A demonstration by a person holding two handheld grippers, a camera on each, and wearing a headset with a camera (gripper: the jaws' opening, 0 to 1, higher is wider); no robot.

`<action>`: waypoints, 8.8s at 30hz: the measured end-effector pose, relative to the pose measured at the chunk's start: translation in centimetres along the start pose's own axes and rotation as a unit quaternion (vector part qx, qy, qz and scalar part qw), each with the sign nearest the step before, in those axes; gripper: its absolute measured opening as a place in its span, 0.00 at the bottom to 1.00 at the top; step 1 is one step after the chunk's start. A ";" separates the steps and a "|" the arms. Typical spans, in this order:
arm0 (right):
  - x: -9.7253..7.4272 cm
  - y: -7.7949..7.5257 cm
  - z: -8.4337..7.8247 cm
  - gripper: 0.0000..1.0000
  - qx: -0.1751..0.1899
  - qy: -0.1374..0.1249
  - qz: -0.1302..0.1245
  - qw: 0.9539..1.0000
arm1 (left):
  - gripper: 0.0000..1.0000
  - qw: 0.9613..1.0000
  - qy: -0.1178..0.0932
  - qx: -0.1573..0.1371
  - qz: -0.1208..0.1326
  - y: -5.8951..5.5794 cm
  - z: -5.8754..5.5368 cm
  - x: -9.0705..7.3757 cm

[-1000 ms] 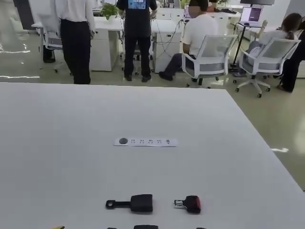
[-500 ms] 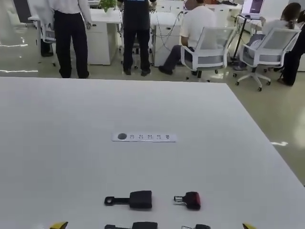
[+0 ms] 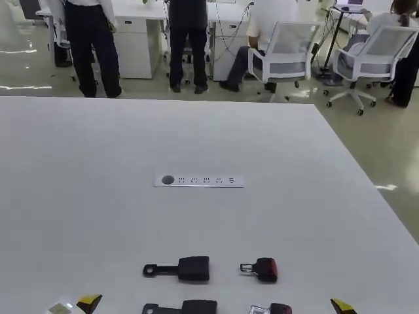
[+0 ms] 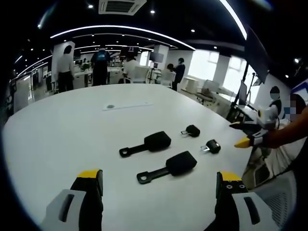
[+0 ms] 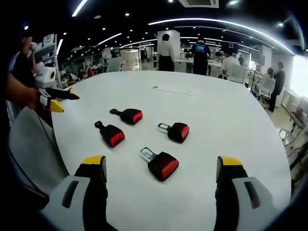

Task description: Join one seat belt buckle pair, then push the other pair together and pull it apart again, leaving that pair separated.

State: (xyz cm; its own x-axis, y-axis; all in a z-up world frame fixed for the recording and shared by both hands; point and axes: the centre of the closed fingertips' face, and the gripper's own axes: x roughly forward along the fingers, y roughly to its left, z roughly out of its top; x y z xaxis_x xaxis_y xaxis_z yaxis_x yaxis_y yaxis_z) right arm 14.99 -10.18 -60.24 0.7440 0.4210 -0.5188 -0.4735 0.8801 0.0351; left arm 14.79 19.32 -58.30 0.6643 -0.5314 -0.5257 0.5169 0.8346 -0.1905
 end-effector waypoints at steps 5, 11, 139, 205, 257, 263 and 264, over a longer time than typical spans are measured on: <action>0.3 -0.1 -0.1 0.94 0.001 0.005 0.003 1.000 | 0.99 1.000 0.004 0.000 -0.003 0.1 0.2 0.5; 1.2 -0.3 -0.2 0.94 0.005 0.009 0.006 1.000 | 0.98 1.000 0.007 0.005 -0.011 -0.2 0.4 1.2; 7.4 0.3 -6.4 0.33 -0.291 0.241 0.328 0.866 | 0.34 0.901 0.178 0.308 -0.249 -4.8 -5.2 13.9; 11.6 8.2 -3.8 0.32 -0.270 0.182 0.359 0.875 | 0.32 0.875 0.214 0.350 -0.257 -5.1 -5.5 14.0; 12.0 9.2 -2.7 0.31 -0.233 0.100 0.361 0.897 | 0.31 0.867 0.182 0.358 -0.294 -4.4 -5.4 13.9; 11.9 9.3 -2.5 0.31 -0.225 0.091 0.363 0.900 | 0.31 0.866 0.179 0.358 -0.301 -4.4 -5.5 13.8; 11.9 9.3 -2.5 0.31 -0.224 0.089 0.363 0.900 | 0.31 0.867 0.178 0.356 -0.301 -4.4 -5.5 13.8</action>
State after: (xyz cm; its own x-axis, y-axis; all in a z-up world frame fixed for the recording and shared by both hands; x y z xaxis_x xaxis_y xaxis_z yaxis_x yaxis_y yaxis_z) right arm 18.25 2.44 -68.21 0.0935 0.7726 -0.6280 -0.9767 0.1937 0.0928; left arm 18.69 9.09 -69.24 0.0146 -0.6550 -0.7555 0.9982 0.0534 -0.0270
